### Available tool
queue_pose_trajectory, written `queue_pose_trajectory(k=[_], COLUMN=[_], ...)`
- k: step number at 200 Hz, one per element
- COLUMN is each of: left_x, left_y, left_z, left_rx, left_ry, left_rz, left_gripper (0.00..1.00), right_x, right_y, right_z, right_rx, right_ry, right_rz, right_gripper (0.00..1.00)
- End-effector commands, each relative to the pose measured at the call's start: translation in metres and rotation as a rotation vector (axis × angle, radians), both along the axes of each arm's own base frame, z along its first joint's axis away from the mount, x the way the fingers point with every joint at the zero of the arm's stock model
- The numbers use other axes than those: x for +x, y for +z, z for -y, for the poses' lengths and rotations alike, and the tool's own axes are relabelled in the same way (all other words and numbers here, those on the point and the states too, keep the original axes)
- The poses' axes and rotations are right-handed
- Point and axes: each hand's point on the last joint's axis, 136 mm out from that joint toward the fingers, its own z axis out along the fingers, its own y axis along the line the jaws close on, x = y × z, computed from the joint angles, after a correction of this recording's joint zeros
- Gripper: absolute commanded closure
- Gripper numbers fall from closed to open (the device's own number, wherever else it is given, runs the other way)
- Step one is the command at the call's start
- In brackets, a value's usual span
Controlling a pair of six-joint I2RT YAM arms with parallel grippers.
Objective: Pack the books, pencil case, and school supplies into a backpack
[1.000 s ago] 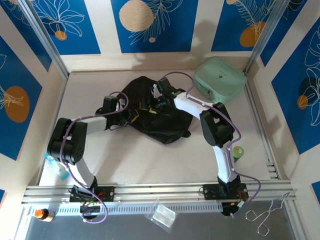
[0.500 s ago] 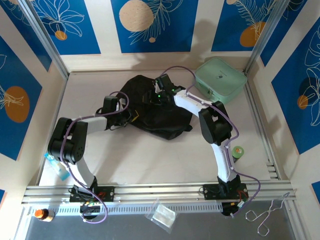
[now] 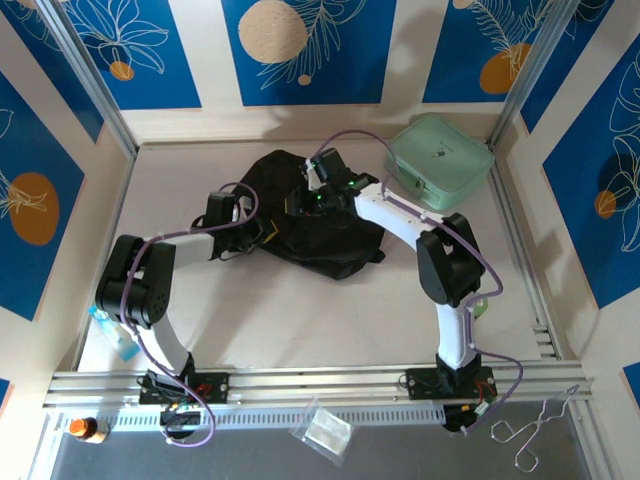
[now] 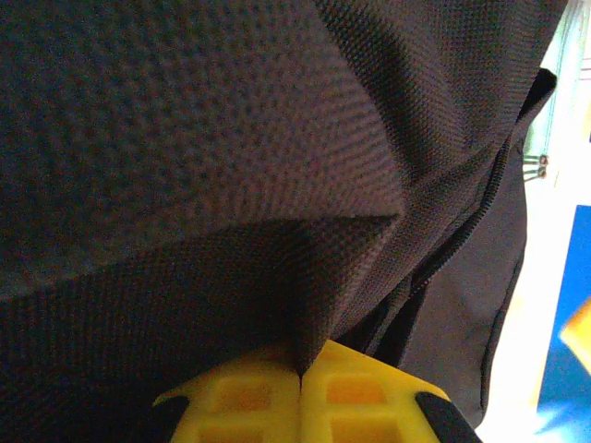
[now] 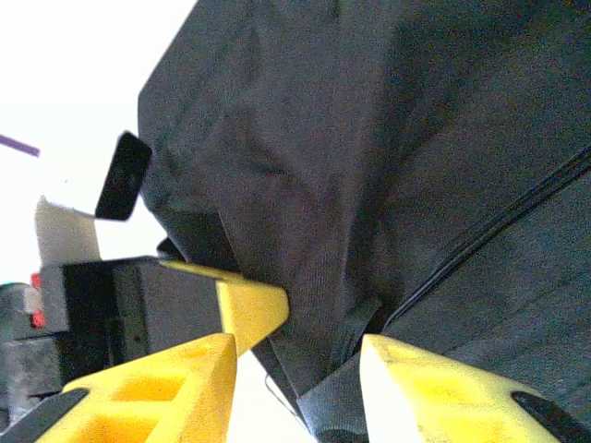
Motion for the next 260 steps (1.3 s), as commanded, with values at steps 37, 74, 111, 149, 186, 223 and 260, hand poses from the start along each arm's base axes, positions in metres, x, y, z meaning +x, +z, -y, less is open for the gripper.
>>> queue_pose_trajectory(k=[37, 74, 111, 149, 186, 223, 260], left_x=[-0.005, -0.004, -0.002, -0.001, -0.001, -0.002, -0.003], left_y=[0.014, 0.015, 0.017, 0.019, 0.019, 0.017, 0.015], left_z=[0.011, 0.012, 0.013, 0.015, 0.017, 0.017, 0.017], left_rx=[-0.031, -0.036, -0.043, -0.058, -0.071, -0.074, -0.072], left_ry=[-0.063, -0.066, -0.069, -0.071, -0.073, -0.078, -0.079], left_rz=[0.047, 0.050, 0.055, 0.056, 0.055, 0.049, 0.044], left_gripper=[1.00, 1.00, 1.00, 1.00, 1.00, 1.00, 1.00], right_x=[-0.005, -0.011, -0.022, -0.024, -0.020, -0.021, -0.022], right_y=[-0.034, -0.054, -0.066, -0.074, -0.080, -0.076, -0.077], right_z=[-0.012, -0.006, -0.014, -0.019, -0.023, -0.037, -0.045], right_rx=[-0.066, -0.108, -0.079, -0.098, -0.091, -0.046, -0.071], right_ry=[0.093, 0.094, 0.141, 0.154, 0.145, 0.168, 0.162], right_rz=[-0.093, -0.143, -0.205, -0.210, -0.221, -0.226, -0.216], right_gripper=[0.61, 0.57, 0.56, 0.58, 0.66, 0.70, 0.72])
